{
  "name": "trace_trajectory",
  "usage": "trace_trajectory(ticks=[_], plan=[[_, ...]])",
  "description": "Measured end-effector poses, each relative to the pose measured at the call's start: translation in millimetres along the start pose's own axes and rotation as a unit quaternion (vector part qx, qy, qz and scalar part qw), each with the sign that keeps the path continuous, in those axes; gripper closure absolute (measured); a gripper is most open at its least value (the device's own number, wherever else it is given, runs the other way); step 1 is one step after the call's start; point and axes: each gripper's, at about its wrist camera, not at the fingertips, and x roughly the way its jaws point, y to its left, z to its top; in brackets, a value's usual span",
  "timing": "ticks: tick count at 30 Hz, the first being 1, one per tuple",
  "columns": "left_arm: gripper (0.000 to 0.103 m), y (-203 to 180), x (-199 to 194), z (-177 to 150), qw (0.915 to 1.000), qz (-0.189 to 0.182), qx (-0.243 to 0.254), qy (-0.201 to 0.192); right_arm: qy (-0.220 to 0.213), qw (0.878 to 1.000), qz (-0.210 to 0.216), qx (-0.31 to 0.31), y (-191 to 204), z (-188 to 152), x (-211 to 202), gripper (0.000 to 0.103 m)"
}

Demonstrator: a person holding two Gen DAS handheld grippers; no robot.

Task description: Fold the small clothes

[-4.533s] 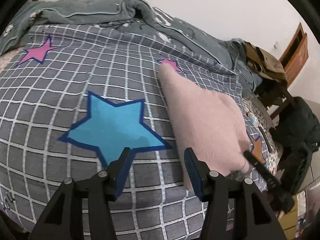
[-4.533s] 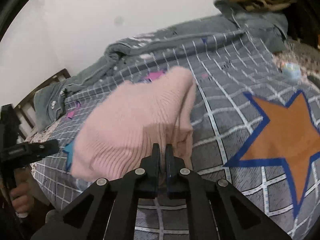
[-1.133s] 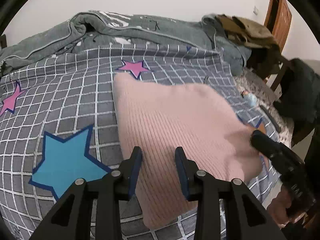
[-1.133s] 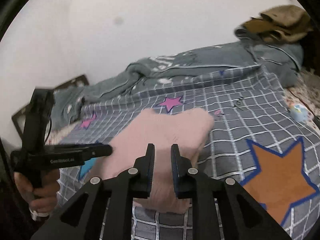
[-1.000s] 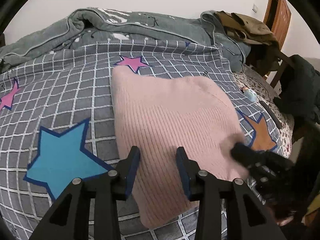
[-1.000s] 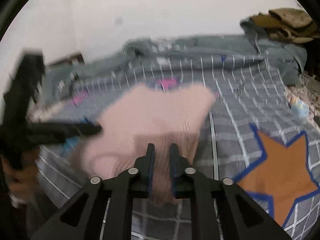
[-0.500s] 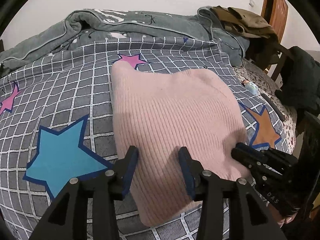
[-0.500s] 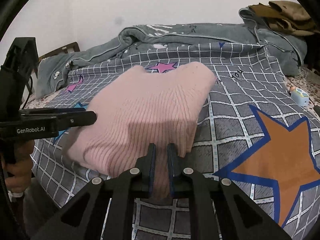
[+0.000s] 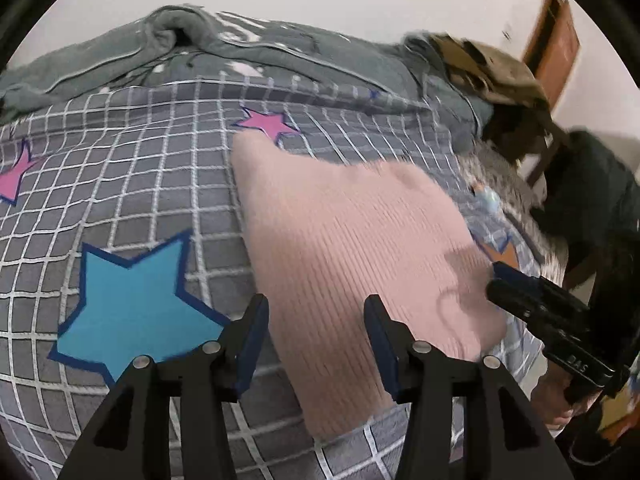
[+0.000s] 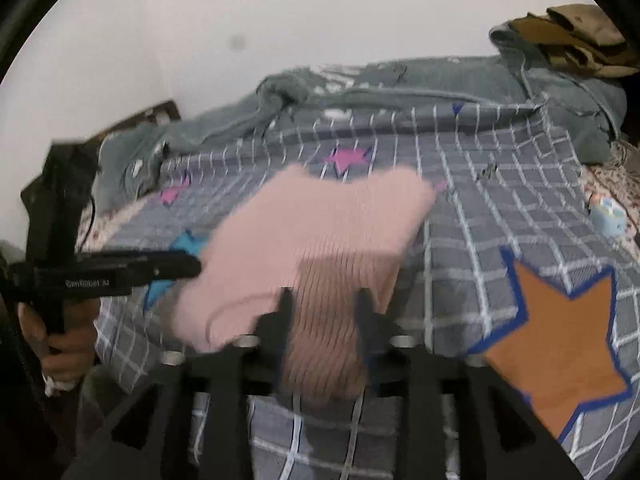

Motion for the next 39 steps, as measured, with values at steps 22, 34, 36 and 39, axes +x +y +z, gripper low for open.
trace_trajectory(ticks=[22,34,36,39], plan=[[0.039,47,86,36,0.994,-0.054,-0.078,0.055,0.083,0.989,0.019,0.12,-50,28,111,0.038],[0.076,37,62,55,0.9968,-0.057,-0.056,0.001,0.065,0.988,0.048,0.13,-39,44,97,0.069],[0.077,45,55,57,0.9965,-0.053,-0.064,-0.01,0.05,0.99,0.051,0.119,-26,54,92,0.069],[0.077,62,41,63,0.9955,-0.044,-0.08,-0.025,0.042,0.991,0.062,0.107,-8,65,96,0.07]])
